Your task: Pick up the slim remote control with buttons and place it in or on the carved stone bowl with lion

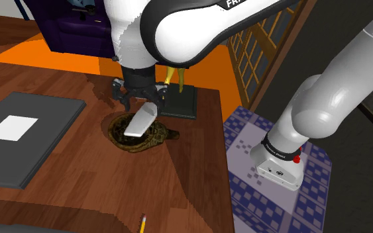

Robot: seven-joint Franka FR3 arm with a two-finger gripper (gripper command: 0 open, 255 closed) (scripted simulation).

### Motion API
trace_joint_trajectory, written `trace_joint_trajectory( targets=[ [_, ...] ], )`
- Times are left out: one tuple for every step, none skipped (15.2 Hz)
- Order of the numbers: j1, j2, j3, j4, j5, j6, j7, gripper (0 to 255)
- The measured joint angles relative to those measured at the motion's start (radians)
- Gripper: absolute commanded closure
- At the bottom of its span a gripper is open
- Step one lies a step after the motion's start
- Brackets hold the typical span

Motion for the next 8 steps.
trace_joint_trajectory(
  targets=[
    [0.0,0.0,0.0,0.0,0.0,0.0,0.0,0],
    [0.0,0.0,0.0,0.0,0.0,0.0,0.0,0],
    [0.0,0.0,0.0,0.0,0.0,0.0,0.0,0],
    [0.0,-0.006,-0.001,0.01,0.003,-0.015,-0.002,0],
    [0.0,-0.016,-0.005,0.024,0.008,-0.037,-0.007,0],
    [0.001,-0.028,-0.007,0.044,0.014,-0.066,-0.009,0],
    [0.0,-0.033,-0.011,0.068,0.015,-0.095,-0.012,0],
    [0.0,-0.038,-0.012,0.08,0.017,-0.111,-0.014,0]
  ],
)
